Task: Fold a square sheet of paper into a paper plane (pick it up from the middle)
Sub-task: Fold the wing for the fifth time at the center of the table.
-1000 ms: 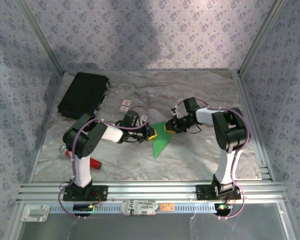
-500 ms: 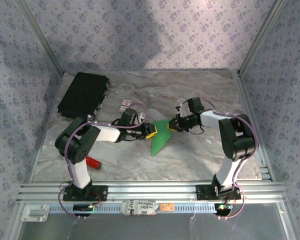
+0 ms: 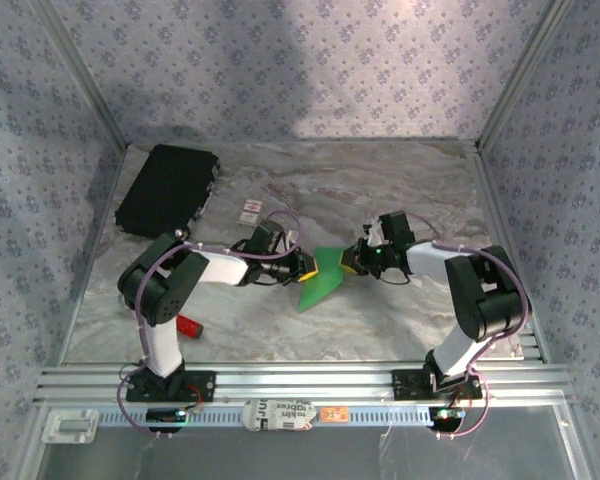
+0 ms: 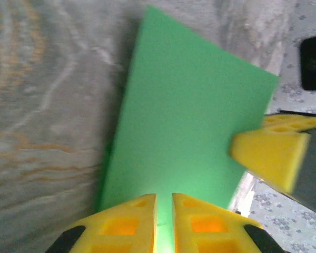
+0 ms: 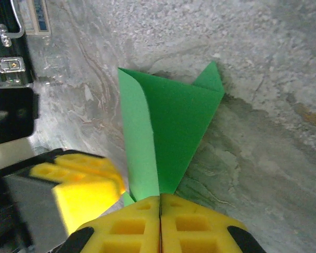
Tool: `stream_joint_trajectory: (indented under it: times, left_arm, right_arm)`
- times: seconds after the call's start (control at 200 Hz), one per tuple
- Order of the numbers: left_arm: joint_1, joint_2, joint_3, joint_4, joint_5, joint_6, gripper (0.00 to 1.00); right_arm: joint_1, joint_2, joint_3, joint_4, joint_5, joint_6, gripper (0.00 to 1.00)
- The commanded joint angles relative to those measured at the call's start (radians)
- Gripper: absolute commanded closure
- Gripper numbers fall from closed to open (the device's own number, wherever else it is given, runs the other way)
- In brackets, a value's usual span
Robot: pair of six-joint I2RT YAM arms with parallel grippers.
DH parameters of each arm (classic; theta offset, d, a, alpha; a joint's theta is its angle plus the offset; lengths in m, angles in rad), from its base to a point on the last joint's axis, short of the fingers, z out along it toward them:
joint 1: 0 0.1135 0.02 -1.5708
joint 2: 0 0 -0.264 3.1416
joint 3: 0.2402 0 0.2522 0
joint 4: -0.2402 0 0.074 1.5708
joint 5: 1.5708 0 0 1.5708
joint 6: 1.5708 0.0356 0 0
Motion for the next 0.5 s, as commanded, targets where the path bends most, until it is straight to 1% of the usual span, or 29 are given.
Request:
stream_joint_trajectory:
  times: [0.0, 0.125, 0.305, 0.495]
  left_arm:
    - [0.000, 0.037, 0.012, -0.019, -0.019, 0.001, 0.87]
    - [-0.001, 0.063, -0.003, -0.004, -0.011, -0.002, 0.90]
    - [-0.001, 0.080, -0.017, 0.008, -0.002, 0.000, 0.91]
    - [0.001, 0.088, -0.015, 0.019, 0.012, -0.002, 0.91]
  right_arm:
    - [0.005, -0.018, -0.013, 0.028, 0.001, 0.022, 0.90]
    - [0.005, -0.004, -0.006, 0.038, -0.025, 0.006, 0.88]
    - [0.003, 0.023, 0.012, 0.025, -0.042, -0.038, 0.82]
    - [0.002, 0.066, 0.044, 0.018, -0.078, -0.086, 0.78]
